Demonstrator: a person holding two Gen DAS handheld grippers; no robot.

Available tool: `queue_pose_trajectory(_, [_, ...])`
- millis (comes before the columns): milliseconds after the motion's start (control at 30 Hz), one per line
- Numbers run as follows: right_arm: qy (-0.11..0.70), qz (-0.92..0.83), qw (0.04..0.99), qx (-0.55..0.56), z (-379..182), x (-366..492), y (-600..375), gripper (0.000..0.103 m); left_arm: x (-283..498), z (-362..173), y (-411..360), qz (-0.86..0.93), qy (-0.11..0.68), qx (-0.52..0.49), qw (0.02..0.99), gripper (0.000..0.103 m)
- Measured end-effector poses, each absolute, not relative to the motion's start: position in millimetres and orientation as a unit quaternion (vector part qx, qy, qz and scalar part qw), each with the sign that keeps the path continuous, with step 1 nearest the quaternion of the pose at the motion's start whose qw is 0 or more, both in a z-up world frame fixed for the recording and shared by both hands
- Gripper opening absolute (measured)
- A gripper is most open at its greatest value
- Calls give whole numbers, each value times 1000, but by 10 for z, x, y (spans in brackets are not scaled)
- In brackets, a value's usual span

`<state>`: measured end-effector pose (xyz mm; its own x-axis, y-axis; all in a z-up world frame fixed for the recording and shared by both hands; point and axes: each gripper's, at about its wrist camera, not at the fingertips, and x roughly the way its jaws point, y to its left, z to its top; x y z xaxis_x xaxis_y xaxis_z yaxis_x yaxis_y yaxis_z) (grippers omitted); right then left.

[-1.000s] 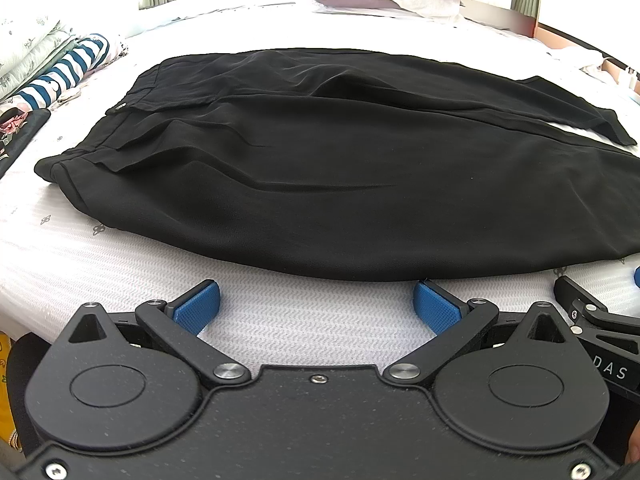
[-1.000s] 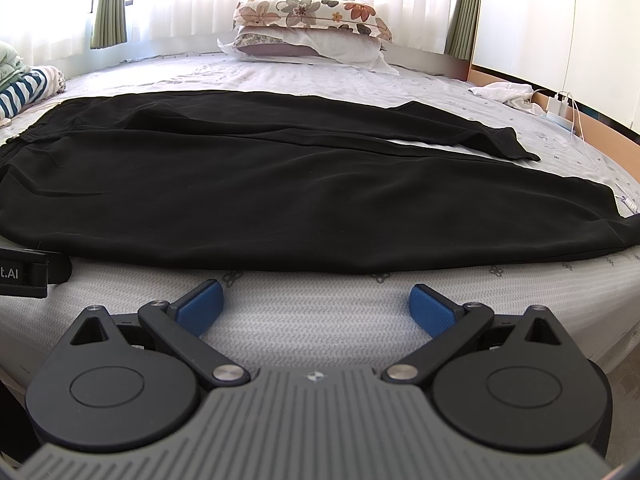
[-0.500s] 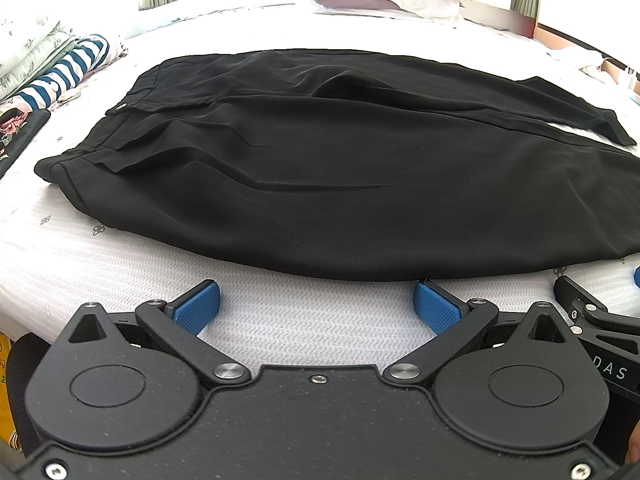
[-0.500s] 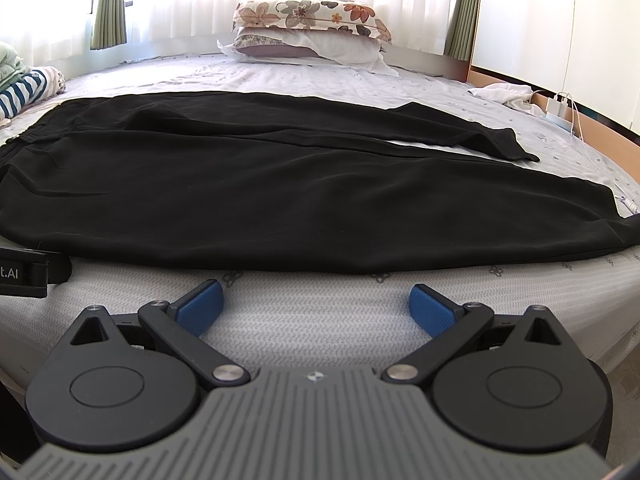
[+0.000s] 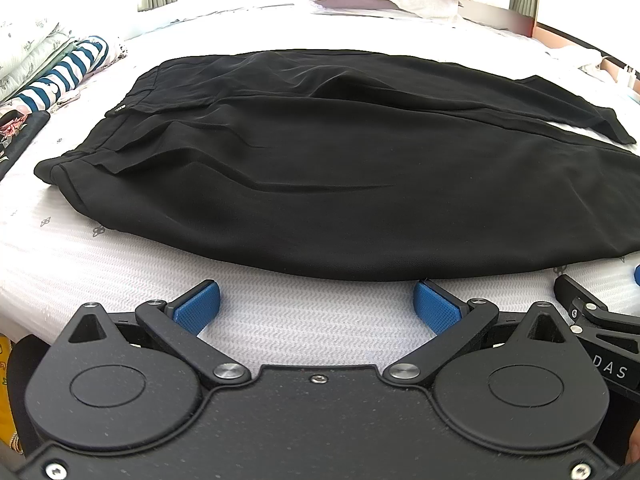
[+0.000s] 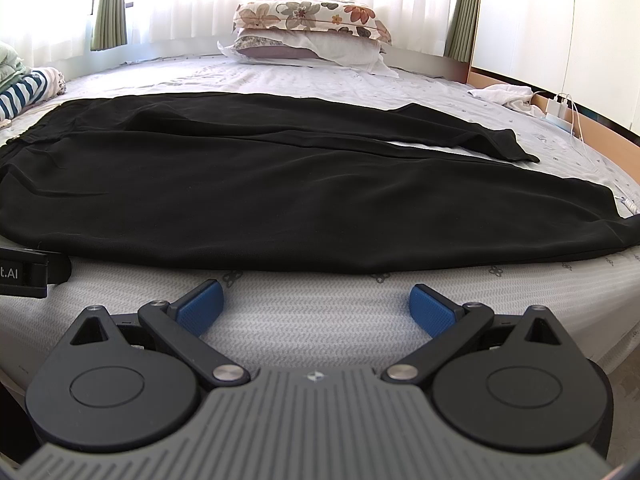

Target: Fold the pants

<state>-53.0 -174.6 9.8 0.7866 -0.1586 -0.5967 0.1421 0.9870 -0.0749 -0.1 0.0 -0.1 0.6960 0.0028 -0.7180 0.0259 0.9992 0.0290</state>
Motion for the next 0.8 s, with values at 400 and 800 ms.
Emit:
queue_pose_trajectory(400, [310,-77,948,-6,93,-580,-1773,103,-55,12,-46,-12,380,19,925,103])
queue_pose_trajectory(800, [281,-47,957,55,240,-569,-2030,103,104,395,827,103,307,-63,944,102])
